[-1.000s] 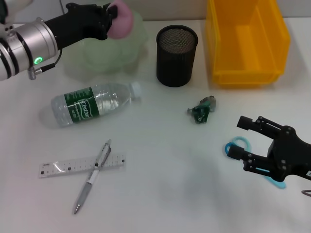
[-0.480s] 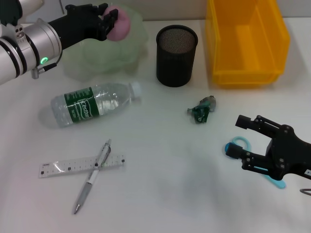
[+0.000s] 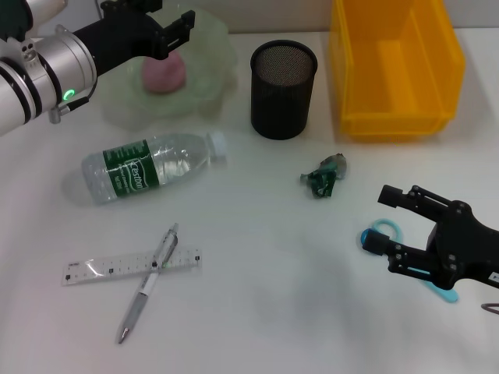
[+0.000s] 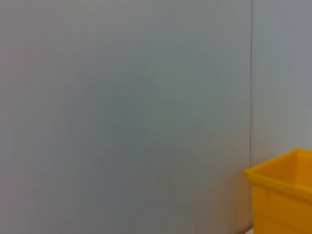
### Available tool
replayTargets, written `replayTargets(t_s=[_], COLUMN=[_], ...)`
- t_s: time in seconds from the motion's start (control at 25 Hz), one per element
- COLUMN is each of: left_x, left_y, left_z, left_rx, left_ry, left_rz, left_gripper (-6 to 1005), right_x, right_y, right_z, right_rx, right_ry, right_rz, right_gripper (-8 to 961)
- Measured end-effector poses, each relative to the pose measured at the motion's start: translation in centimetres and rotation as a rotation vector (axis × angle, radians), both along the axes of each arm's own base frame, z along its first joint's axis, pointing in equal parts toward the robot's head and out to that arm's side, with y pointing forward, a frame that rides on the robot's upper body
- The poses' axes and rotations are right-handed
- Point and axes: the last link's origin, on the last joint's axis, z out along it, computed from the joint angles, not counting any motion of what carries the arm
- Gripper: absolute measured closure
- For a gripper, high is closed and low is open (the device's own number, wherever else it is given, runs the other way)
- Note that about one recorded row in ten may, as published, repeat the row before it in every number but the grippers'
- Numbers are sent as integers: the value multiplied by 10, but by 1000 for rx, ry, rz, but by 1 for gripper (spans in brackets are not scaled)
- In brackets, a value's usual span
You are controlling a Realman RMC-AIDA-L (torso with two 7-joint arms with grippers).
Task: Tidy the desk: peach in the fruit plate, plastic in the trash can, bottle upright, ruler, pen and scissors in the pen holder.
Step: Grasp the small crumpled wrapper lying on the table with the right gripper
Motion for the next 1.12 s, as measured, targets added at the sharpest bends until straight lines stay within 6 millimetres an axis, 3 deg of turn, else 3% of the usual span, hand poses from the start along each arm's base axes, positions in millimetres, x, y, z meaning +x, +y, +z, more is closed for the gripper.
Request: replayTargets(t_s=[0.2, 0.4, 0.76, 1.12], left_x=[-1, -2, -9, -15], left_y=[-3, -19, -76, -129], left_z=[0, 5, 29, 35], left_rx=[-9, -25, -96, -244], left_ry=[-9, -94, -245, -332], left_rz=[-5, -59, -231, -368], left_gripper=[424, 413, 417, 424], right_x=[0, 0, 0, 0], right_y=[0, 0, 0, 0], right_z=[0, 0, 0, 0], right_rx=[0, 0, 0, 0], right_ry=[0, 1, 0, -1], right_rz=[-2, 0, -1, 1], right_gripper=[142, 142, 142, 141])
